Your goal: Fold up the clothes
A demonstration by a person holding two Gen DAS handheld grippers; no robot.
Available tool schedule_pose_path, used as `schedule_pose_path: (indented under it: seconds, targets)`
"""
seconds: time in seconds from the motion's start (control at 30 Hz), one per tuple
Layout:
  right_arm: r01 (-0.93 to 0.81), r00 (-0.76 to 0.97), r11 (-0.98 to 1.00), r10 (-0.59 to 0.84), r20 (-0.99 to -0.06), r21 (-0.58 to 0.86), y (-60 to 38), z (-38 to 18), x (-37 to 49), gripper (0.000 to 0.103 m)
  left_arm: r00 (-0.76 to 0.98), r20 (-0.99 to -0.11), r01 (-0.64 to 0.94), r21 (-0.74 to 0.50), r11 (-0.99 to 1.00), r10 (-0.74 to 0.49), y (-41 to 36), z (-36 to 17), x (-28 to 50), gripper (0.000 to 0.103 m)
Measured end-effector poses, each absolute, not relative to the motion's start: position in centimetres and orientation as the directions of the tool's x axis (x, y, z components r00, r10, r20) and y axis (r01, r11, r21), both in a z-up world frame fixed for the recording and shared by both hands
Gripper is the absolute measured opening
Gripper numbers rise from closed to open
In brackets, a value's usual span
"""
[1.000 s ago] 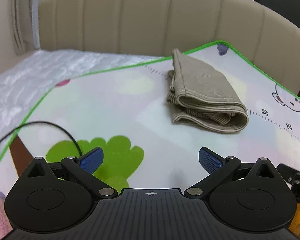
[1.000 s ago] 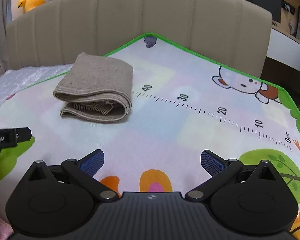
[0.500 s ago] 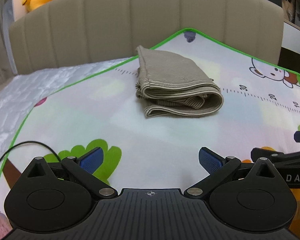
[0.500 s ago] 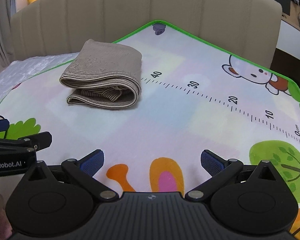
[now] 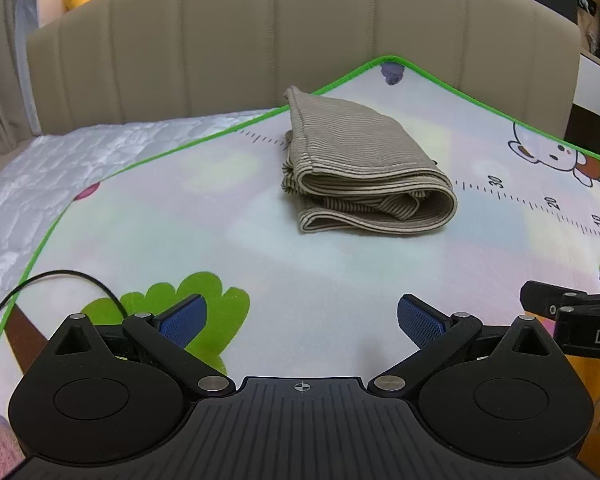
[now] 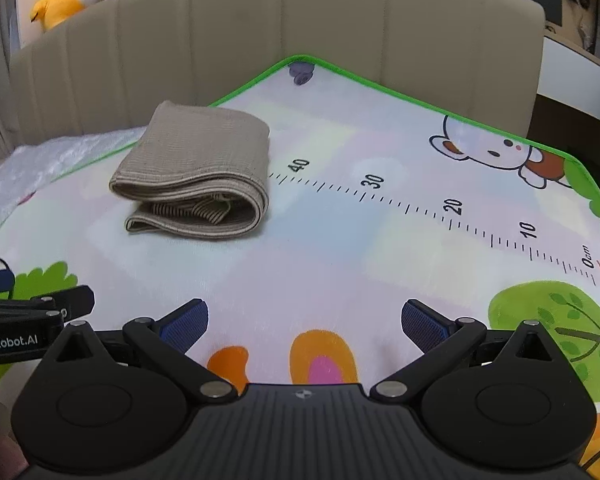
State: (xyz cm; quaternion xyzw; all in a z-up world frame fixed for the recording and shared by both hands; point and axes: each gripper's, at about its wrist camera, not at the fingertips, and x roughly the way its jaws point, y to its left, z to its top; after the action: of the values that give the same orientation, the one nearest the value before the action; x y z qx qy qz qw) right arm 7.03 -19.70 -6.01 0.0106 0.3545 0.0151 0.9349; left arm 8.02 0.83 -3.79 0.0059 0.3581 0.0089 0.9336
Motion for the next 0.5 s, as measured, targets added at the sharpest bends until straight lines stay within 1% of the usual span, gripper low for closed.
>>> schedule_pose_path:
  seconds: [0.3, 0.5]
  targets:
    - [-0.032, 0.758, 0.999, 0.045, -0.65, 0.033, -19.49, -5.86, 6.84, 0.103, 0.76, -0.649, -0.036, 0.003, 0.999, 0.029, 1.18, -3.27, 7.67, 0.103]
    - [-0.035, 0.756, 0.999, 0.048, -0.652, 0.032, -19.41, -5.83, 6.81, 0.103, 0.754, -0.656, -0.017, 0.001, 1.0, 0.014, 1.0, -3.12, 7.58, 0.103]
